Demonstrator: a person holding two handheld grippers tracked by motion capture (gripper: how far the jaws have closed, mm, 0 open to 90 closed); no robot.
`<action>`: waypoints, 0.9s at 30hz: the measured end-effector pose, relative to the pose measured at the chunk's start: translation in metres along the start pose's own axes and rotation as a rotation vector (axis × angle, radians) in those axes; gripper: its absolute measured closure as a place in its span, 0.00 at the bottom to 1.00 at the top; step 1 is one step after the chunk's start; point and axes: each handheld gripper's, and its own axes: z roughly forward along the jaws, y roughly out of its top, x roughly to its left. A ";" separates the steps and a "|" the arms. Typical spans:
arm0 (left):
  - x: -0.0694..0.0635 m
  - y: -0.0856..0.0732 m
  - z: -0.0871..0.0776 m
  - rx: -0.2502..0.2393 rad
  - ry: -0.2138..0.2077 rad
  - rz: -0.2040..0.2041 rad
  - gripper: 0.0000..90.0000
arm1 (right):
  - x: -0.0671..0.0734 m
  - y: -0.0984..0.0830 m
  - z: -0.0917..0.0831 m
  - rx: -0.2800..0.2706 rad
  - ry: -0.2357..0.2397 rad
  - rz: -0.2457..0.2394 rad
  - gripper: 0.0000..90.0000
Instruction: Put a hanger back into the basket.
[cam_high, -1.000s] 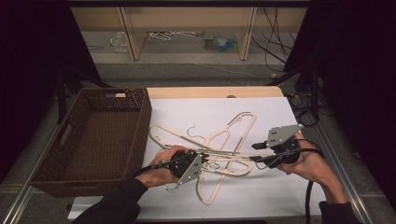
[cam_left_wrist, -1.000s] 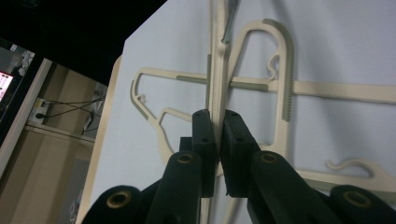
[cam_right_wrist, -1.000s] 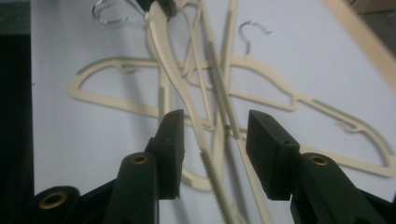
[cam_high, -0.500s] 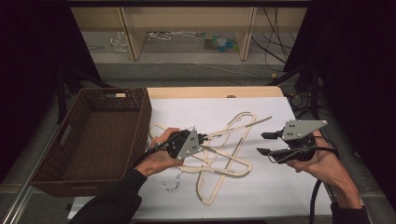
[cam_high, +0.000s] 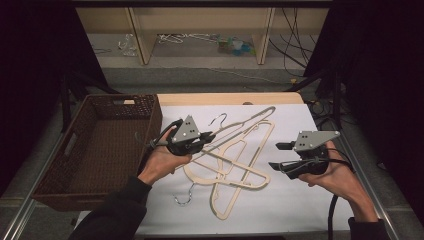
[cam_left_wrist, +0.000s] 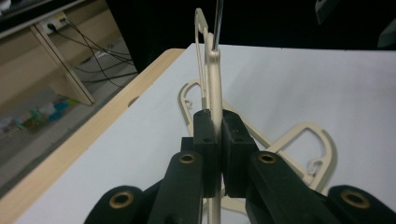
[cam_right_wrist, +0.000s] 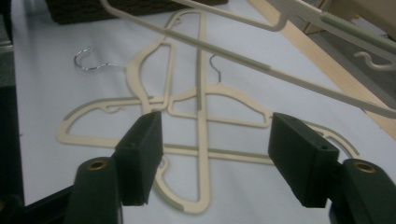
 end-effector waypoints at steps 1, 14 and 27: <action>0.001 0.000 -0.001 0.002 0.000 -0.013 0.95 | 0.000 0.000 0.001 -0.011 -0.010 0.011 0.34; 0.018 0.001 -0.019 0.035 -0.017 -0.214 0.95 | 0.001 -0.009 0.011 -0.006 -0.032 0.043 0.29; 0.026 0.014 -0.061 -0.090 -0.077 -0.449 0.95 | 0.008 -0.022 0.023 0.023 -0.008 0.053 0.29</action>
